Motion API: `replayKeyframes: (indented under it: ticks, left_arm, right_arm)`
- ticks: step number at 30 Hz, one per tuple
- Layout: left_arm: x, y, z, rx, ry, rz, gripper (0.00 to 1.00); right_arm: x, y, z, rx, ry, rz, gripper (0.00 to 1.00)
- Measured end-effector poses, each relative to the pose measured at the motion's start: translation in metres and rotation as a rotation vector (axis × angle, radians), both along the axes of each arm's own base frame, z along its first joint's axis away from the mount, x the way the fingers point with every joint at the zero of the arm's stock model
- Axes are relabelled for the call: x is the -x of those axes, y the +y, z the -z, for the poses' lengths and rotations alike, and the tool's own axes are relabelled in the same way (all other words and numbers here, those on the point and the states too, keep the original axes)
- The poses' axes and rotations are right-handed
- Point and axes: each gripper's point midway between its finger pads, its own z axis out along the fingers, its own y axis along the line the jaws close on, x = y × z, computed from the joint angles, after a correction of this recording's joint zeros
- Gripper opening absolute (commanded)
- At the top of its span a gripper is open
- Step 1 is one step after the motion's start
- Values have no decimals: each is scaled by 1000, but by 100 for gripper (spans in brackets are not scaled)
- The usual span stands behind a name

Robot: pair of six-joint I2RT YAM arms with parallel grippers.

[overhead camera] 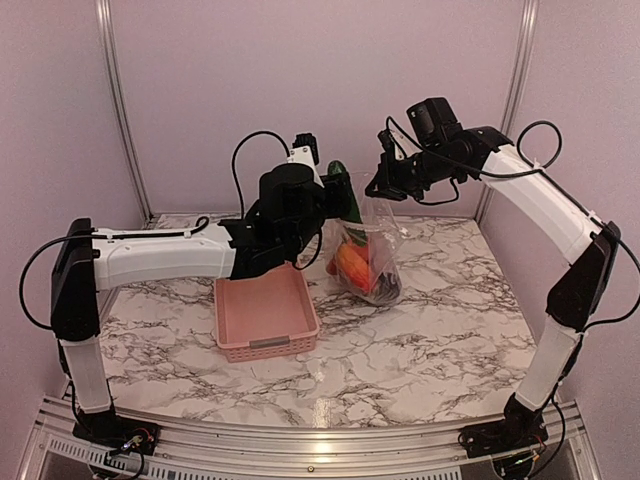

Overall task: Place the food in the zip-top bag and seal the zipper
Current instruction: Place the fake vegetable in the zipper food storage bag.

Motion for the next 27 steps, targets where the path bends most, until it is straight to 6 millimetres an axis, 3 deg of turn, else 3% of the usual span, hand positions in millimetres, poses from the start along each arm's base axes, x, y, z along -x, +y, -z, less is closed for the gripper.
replayKeyframes:
  ticks: [5, 9, 12, 17, 21, 25, 27]
  left_arm:
    - [5, -13, 9, 10, 35, 78, 73]
    - [9, -19, 6, -10, 43, 115, 77]
    - [13, -17, -9, -30, 25, 134, 79]
    - [25, 10, -50, -55, -9, 157, 78]
    - [25, 49, -81, -97, -28, 198, 75]
    - [25, 81, -73, -205, -23, 238, 74]
    - [32, 81, -58, -291, -18, 304, 71]
  right_arm:
    - [0, 0, 0, 0, 0, 0, 0]
    - [2, -1, 3, 4, 6, 0, 0]
    - [2, -2, 2, 4, 2, -2, 0]
    - [4, -2, 1, 15, -6, -14, 0]
    - [8, -3, 5, 33, -1, -36, 0]
    - [13, -3, 7, 47, 3, -66, 0]
    - [18, -4, 8, 54, 5, -88, 0]
